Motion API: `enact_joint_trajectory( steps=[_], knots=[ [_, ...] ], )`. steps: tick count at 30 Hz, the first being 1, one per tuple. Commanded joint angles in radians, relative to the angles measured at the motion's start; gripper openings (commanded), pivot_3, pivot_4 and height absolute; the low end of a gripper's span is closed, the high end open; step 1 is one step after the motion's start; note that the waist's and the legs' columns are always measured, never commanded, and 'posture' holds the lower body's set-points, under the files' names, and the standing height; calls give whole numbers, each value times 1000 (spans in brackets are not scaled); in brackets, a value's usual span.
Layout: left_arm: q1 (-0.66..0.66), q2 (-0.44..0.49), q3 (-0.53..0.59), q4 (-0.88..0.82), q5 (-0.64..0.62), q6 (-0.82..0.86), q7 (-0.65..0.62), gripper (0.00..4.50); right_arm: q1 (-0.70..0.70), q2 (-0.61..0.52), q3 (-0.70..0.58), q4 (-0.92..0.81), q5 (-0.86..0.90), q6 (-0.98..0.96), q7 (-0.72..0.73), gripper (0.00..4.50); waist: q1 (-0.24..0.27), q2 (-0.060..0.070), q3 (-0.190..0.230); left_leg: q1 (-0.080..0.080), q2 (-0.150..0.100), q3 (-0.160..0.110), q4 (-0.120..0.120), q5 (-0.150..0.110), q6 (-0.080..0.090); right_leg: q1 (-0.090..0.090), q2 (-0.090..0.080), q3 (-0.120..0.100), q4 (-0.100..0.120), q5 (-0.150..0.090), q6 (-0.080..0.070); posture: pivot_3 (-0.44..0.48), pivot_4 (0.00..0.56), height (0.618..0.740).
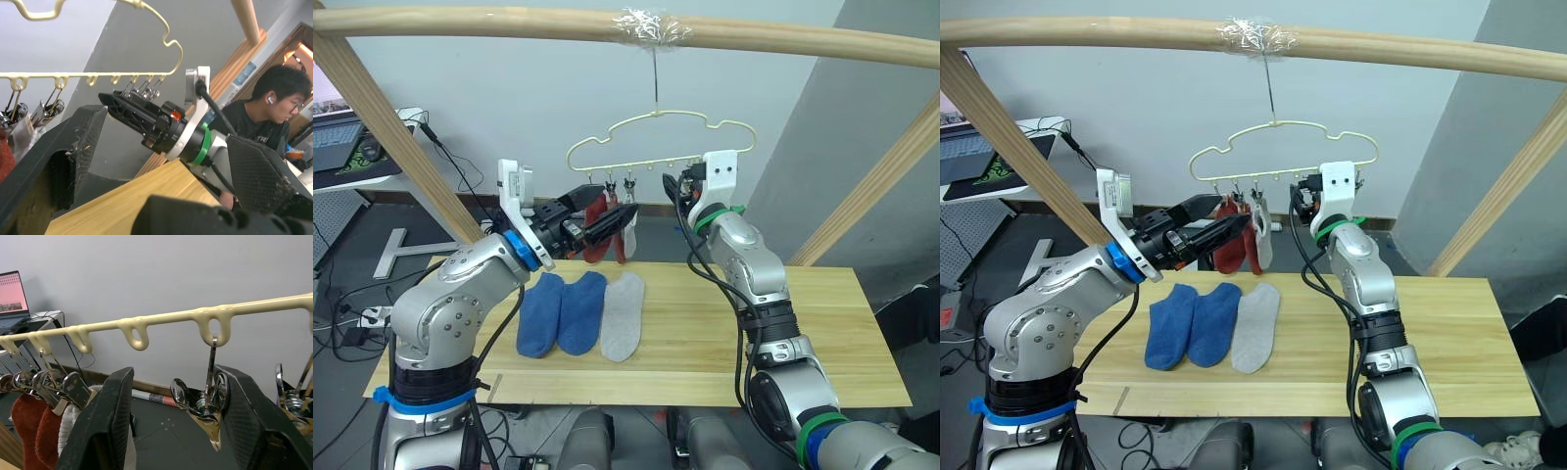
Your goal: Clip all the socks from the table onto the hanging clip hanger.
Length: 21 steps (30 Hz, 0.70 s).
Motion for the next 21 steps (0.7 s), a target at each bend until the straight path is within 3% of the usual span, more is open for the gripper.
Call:
enact_joint_trajectory(
  steps=[1,8,11,17,21],
  knots=[
    [-18,-1,0,-36,1,-25,-9,4500,-40,4,-16,-2,23,-35,6,2605,0,0,0,0,0,0,0,0,0,0,0,0,0,0,0,85,178,740],
    [-25,-7,-2,-35,-2,-22,-7,4500,-48,8,-20,13,32,-46,9,2605,0,0,0,0,0,0,0,0,0,0,0,0,0,0,0,85,178,740],
    [-24,-6,-2,-37,-5,-21,-6,4500,-49,7,-26,22,36,-52,5,2058,0,0,0,0,0,0,0,0,0,0,0,0,0,0,0,81,179,740],
    [-18,-8,-3,-39,-5,-22,-5,4500,-49,2,-28,35,38,-62,7,270,0,0,0,0,0,0,0,0,0,0,0,0,0,0,0,82,182,740],
    [-5,-9,-7,-46,-4,-23,-8,4500,-44,-1,-27,27,41,-60,11,25,0,0,0,0,0,0,0,0,0,0,0,0,0,0,0,82,185,740]
  ],
)
